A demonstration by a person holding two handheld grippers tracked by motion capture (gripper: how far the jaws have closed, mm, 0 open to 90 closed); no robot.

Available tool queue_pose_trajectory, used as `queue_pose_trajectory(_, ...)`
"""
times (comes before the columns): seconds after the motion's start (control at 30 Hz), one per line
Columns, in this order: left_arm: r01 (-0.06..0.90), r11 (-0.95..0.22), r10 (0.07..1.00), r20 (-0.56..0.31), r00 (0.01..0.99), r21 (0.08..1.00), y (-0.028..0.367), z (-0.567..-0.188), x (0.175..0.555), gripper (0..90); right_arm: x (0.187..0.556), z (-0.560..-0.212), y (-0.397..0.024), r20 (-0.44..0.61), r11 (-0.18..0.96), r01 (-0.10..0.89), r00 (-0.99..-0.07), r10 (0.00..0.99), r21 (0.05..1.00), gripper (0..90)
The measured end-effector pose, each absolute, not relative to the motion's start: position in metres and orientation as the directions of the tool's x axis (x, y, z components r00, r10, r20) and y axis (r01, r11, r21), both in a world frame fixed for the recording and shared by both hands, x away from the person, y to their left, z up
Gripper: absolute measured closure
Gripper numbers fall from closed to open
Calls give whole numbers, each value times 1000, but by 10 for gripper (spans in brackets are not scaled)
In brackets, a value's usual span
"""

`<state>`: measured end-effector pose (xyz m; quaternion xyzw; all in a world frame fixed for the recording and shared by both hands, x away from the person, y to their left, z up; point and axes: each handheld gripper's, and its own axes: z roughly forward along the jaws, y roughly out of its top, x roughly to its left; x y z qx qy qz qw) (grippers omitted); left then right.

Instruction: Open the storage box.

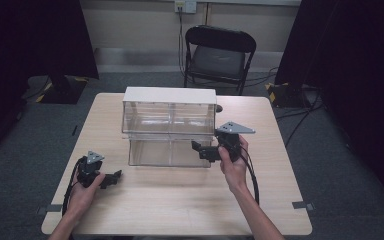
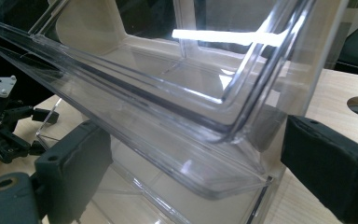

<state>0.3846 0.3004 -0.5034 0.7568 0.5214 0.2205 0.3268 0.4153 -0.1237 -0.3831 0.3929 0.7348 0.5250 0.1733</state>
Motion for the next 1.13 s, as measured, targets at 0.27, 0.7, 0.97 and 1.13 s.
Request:
queue_pose_trajectory(0.27,645,-243,933,-7,359,725,300,-503,385,33,416,-383,-123,157,140,395,-630,760,908,78)
queue_pose_trajectory(0.7,645,-243,933,-7,359,725,300,-503,385,33,416,-381,-121,162,135,392,-636,754,910,24)
queue_pose_trajectory(0.97,645,-243,933,-7,359,724,300,-503,385,33,416,-381,-121,160,135,390,-636,755,911,22)
queue_pose_trajectory(1.13,645,-243,933,-7,360,724,301,-503,385,33,416,-381,-120,158,137,388,-637,755,911,21)
